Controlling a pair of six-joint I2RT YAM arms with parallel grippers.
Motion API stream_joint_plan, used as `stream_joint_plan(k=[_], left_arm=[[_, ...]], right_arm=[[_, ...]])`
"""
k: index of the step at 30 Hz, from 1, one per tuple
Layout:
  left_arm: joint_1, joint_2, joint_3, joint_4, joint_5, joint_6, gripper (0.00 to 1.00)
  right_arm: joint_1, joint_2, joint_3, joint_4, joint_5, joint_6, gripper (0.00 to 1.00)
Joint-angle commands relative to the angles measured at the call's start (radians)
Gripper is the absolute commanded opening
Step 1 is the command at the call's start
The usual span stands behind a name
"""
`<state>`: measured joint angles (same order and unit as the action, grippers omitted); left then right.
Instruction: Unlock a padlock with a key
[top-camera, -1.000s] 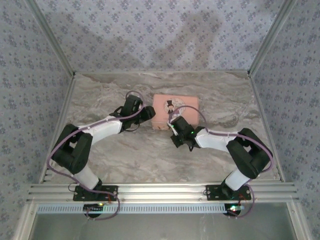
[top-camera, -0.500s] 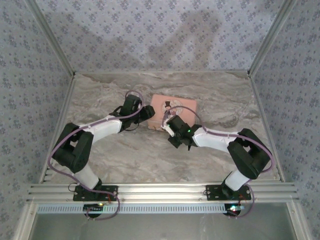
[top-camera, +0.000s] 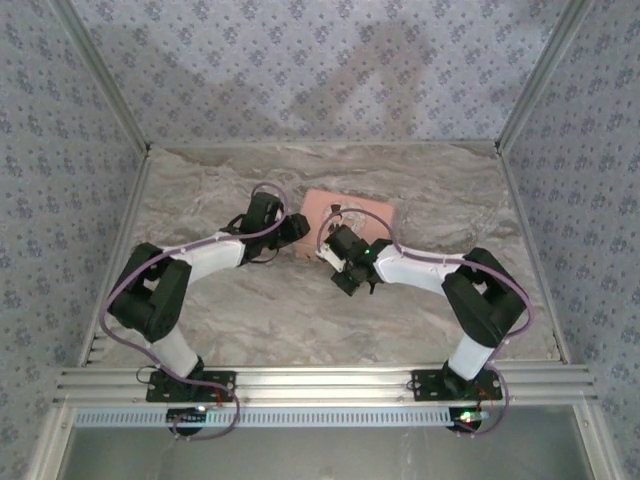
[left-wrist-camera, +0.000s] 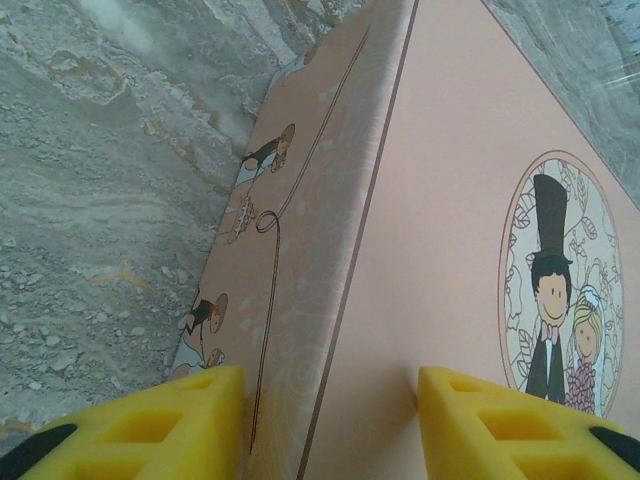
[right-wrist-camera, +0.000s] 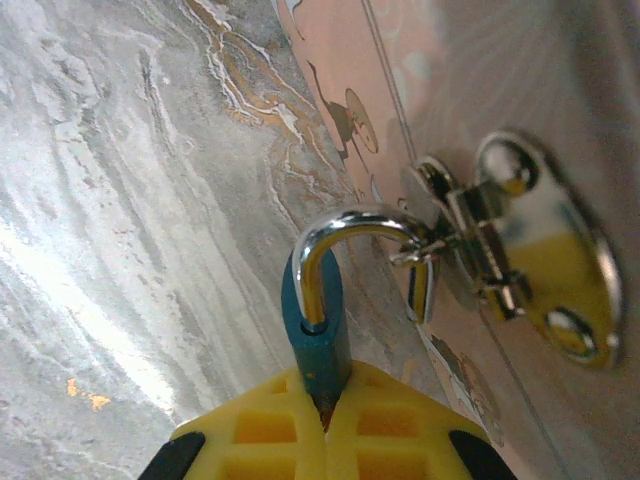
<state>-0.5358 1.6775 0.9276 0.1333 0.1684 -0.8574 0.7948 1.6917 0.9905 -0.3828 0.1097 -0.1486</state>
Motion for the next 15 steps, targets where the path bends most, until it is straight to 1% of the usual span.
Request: stream_joint_plan(k=[1, 12, 15], left_arm=[[-0.007, 0.009, -0.015, 0.014, 0.037, -0.014, 0.46], [-0.023, 0.013, -0.013, 0.02, 0.044, -0.023, 0.44], [-0.025, 0.014, -0.013, 0.02, 0.043, -0.024, 0.44]], right_arm=[[0.013, 0.002, 0.039, -0.031, -0.035, 0.03, 0.0], [0.05, 0.011, 0.091, 0.001, -0.003, -0.016, 0.0], [0.047, 0.023, 0.116, -0.018, -0.041, -0.004, 0.0]])
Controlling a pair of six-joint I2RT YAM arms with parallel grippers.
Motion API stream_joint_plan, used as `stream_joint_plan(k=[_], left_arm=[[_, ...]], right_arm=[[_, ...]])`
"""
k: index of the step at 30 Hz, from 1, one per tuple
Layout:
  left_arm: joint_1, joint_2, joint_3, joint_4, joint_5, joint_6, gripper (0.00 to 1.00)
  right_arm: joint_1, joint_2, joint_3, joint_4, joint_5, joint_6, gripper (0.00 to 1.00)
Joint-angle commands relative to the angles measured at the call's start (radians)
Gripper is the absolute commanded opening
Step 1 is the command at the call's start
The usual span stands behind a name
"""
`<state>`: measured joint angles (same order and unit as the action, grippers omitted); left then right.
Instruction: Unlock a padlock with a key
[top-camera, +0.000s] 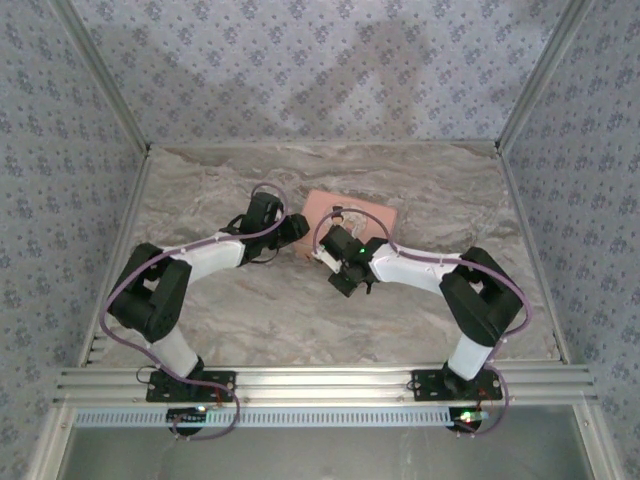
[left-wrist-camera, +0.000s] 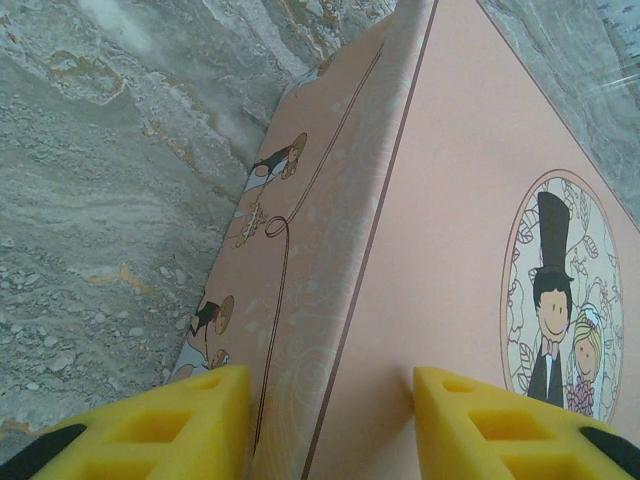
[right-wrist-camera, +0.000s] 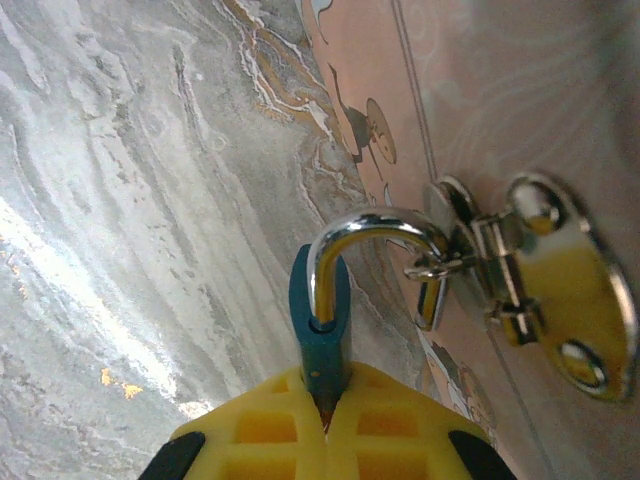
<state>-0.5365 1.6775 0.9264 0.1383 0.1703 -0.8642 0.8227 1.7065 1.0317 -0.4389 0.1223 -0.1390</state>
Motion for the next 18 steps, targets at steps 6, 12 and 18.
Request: stream_joint_plan(k=[6, 12, 18], left_arm=[[-0.025, 0.01, -0.018, 0.012, 0.034, -0.017, 0.43], [-0.028, 0.012, -0.023, 0.012, 0.034, -0.019, 0.42], [-0.027, 0.007, -0.023, 0.01, 0.023, -0.018, 0.42]], right_arm=[[0.008, 0.021, 0.136, -0.059, -0.108, 0.049, 0.0], [-0.01, 0.017, 0.133, -0.039, -0.144, 0.104, 0.0], [-0.016, 0.041, 0.153, -0.152, -0.184, 0.151, 0.0]])
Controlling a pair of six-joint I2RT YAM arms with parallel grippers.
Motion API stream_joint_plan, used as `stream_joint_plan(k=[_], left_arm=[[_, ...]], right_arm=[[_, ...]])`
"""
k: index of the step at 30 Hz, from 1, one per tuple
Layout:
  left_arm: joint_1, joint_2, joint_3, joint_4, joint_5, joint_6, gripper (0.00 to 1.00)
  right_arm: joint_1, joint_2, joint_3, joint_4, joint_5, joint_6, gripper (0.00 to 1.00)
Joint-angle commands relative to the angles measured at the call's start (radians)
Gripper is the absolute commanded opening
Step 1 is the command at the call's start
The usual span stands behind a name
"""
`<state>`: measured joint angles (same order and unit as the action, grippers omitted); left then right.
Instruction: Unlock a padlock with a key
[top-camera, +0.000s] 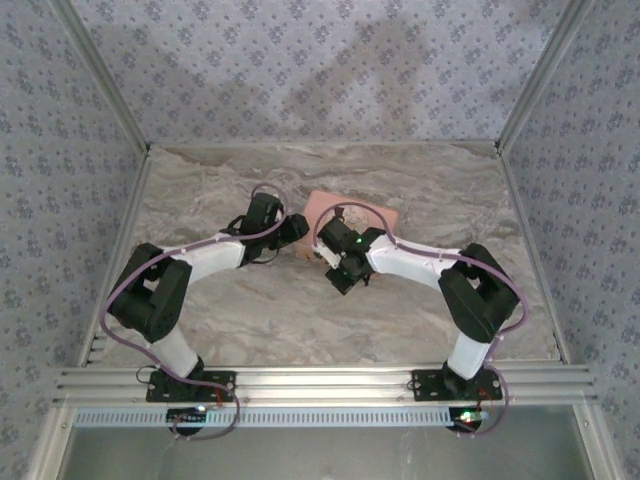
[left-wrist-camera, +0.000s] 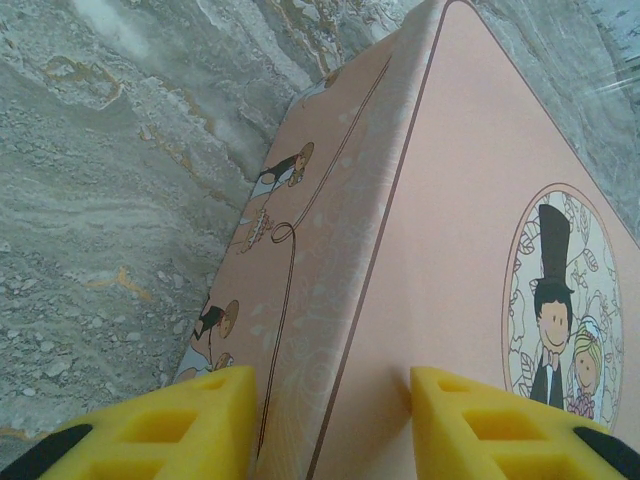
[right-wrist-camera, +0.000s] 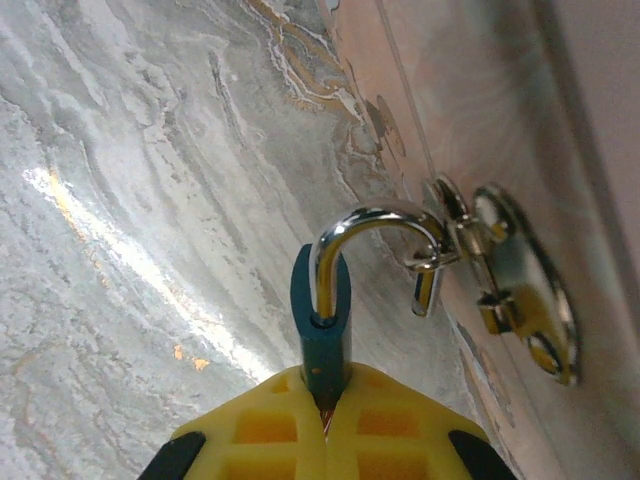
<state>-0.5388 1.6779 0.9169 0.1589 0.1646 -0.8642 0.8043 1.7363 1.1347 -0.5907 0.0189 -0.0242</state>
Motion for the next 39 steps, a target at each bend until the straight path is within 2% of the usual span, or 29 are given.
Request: stream_joint_plan(k=[1, 6, 12, 14, 19, 21, 25, 28, 31, 34, 39], left_arm=[[-0.026, 0.009, -0.013, -0.01, 0.03, -0.018, 0.41], [-0.037, 0.023, -0.007, 0.001, 0.039, -0.024, 0.38], [-0.044, 0.026, -0.007, 0.002, 0.041, -0.028, 0.35], [-0.045, 0.025, -0.011, 0.0, 0.041, -0.026, 0.34], [-0.044, 0.026, -0.024, 0.013, 0.046, -0.032, 0.33], [-0.047, 0.029, -0.026, 0.018, 0.047, -0.036, 0.33], [-0.046, 0.024, -0.028, 0.013, 0.03, -0.039, 0.33], [-0.045, 0.013, -0.029, 0.006, 0.019, -0.034, 0.33], [-0.042, 0.009, -0.029, 0.001, 0.019, -0.032, 0.33], [-0.04, 0.009, -0.028, -0.002, 0.021, -0.032, 0.34], [-0.04, 0.004, -0.026, -0.007, 0.02, -0.028, 0.34]], right_arm=[[-0.004, 0.02, 0.095, -0.028, -0.095, 0.044, 0.0], [-0.002, 0.056, 0.164, -0.059, -0.097, 0.056, 0.0], [0.029, 0.042, 0.141, 0.045, -0.07, 0.021, 0.0], [0.008, 0.033, 0.139, 0.048, -0.161, 0.063, 0.0], [-0.012, 0.047, 0.166, 0.041, -0.191, 0.087, 0.0], [-0.005, 0.049, 0.158, 0.064, -0.189, 0.097, 0.0], [0.041, 0.061, 0.144, 0.058, -0.086, 0.072, 0.0], [0.043, 0.05, 0.073, 0.1, -0.067, 0.082, 0.01], [0.04, 0.021, -0.003, 0.158, -0.04, 0.115, 0.08], [0.041, -0.015, -0.04, 0.198, -0.013, 0.15, 0.26], [0.036, -0.077, -0.087, 0.23, -0.007, 0.181, 0.32]])
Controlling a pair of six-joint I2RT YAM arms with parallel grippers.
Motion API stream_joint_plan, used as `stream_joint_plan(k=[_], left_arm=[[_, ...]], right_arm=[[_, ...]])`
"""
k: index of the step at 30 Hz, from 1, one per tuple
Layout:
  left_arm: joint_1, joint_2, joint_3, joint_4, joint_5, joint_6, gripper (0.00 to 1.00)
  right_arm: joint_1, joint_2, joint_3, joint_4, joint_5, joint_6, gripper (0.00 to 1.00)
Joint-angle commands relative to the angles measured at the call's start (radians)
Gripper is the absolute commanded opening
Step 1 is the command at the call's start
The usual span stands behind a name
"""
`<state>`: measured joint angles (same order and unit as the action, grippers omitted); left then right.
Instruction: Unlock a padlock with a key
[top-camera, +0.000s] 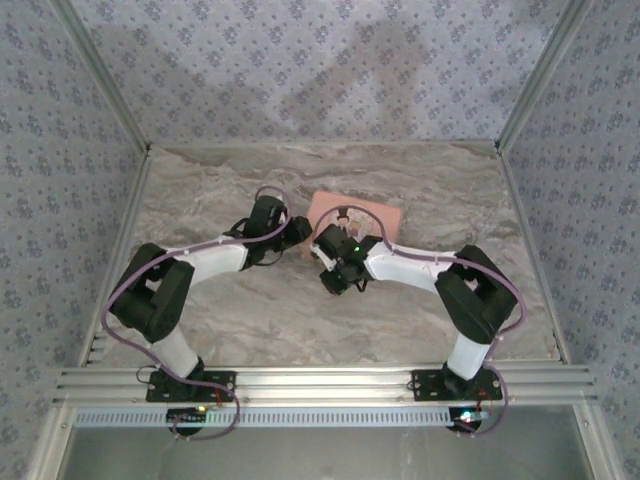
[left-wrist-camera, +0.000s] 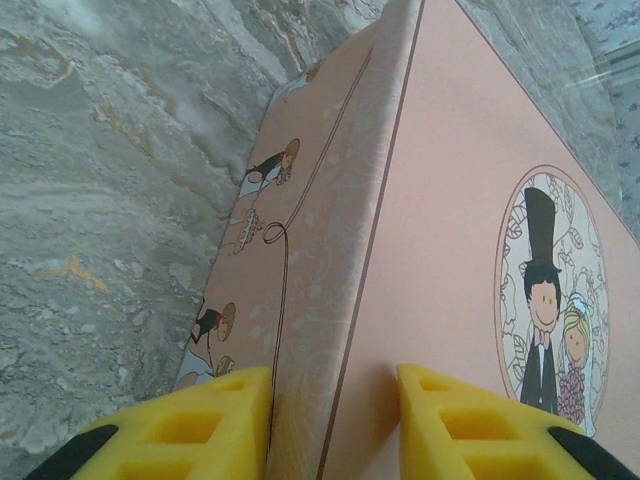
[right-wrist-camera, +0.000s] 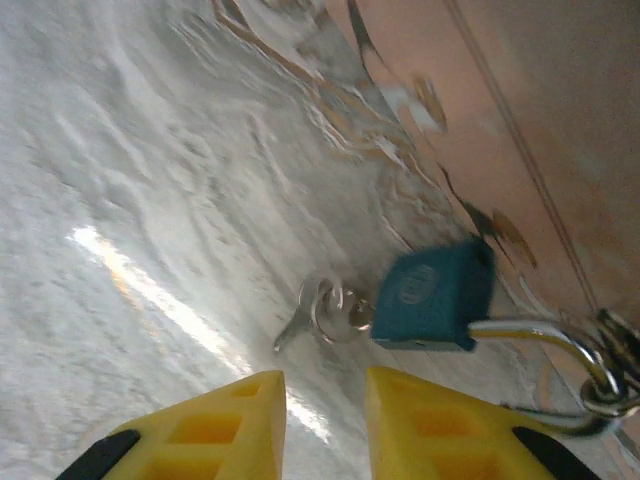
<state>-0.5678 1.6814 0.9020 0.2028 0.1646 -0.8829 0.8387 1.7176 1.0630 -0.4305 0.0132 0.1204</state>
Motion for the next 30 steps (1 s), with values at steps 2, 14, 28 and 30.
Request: stream_joint_plan(k=[2, 14, 28, 30], left_arm=[[-0.011, -0.003, -0.011, -0.052, 0.019, -0.009, 0.34], [-0.007, -0.013, -0.012, -0.056, 0.021, -0.006, 0.34], [-0.005, -0.01, 0.006, -0.069, 0.03, -0.003, 0.34], [-0.006, -0.011, 0.006, -0.069, 0.03, -0.003, 0.34]], right_arm=[[0.002, -0.084, -0.031, 0.074, 0.011, 0.049, 0.35], [0.041, -0.177, -0.13, 0.099, 0.165, 0.232, 0.45], [0.108, -0.132, -0.289, 0.41, 0.358, 0.457, 0.49], [0.109, -0.107, -0.287, 0.44, 0.352, 0.462, 0.49]])
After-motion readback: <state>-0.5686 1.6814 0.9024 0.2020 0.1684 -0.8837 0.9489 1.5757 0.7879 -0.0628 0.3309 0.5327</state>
